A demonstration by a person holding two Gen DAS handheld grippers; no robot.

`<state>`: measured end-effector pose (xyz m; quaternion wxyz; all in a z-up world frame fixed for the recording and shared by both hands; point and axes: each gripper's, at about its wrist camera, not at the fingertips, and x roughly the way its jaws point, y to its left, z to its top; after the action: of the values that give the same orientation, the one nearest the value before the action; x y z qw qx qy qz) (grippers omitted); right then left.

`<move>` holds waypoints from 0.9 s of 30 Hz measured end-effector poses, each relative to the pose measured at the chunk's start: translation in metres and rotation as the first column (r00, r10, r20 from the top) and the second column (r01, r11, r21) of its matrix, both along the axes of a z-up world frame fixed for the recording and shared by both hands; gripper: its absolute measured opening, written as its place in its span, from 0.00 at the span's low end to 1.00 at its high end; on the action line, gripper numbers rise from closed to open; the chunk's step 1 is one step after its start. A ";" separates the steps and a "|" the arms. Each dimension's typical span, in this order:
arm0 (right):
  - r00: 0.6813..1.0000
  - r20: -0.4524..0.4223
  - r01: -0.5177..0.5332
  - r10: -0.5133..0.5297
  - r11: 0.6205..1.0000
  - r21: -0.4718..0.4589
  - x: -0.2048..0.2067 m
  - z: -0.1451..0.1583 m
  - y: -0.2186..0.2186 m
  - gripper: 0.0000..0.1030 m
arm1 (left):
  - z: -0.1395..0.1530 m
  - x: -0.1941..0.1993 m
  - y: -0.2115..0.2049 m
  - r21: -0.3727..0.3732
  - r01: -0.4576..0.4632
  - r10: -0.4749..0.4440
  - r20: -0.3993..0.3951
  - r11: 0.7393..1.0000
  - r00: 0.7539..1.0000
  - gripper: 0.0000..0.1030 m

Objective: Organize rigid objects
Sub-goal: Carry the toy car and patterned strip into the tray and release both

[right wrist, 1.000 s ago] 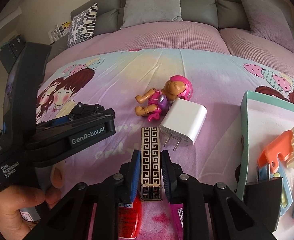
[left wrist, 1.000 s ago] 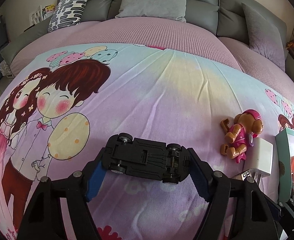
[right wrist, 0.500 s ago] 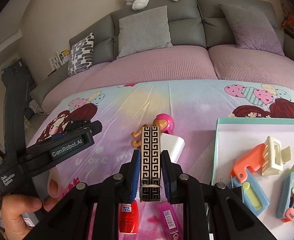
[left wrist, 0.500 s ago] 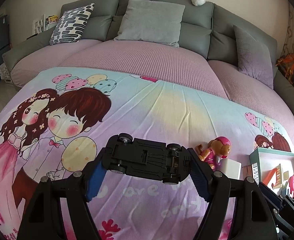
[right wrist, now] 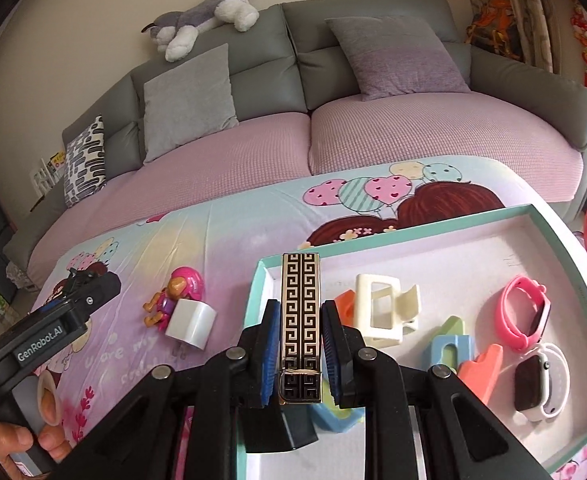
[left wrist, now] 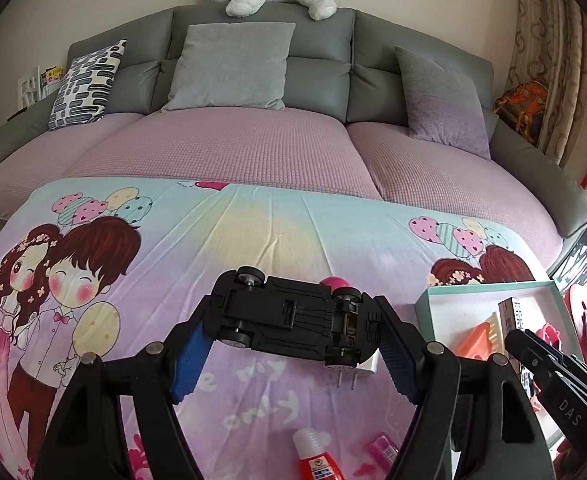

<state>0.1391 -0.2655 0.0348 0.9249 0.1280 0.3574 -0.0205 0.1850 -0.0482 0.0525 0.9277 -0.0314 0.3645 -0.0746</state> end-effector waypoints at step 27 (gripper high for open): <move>0.958 -0.040 0.284 -0.284 0.959 0.005 -0.037 -0.006 -0.092 0.22 | -0.018 -0.043 -0.153 0.074 0.394 -0.393 -0.034 0.916 0.919 0.75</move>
<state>0.1025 -0.3575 0.0293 0.9045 0.1823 0.3534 -0.1538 0.1416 -0.2012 0.0343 0.8908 0.0788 0.3746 -0.2448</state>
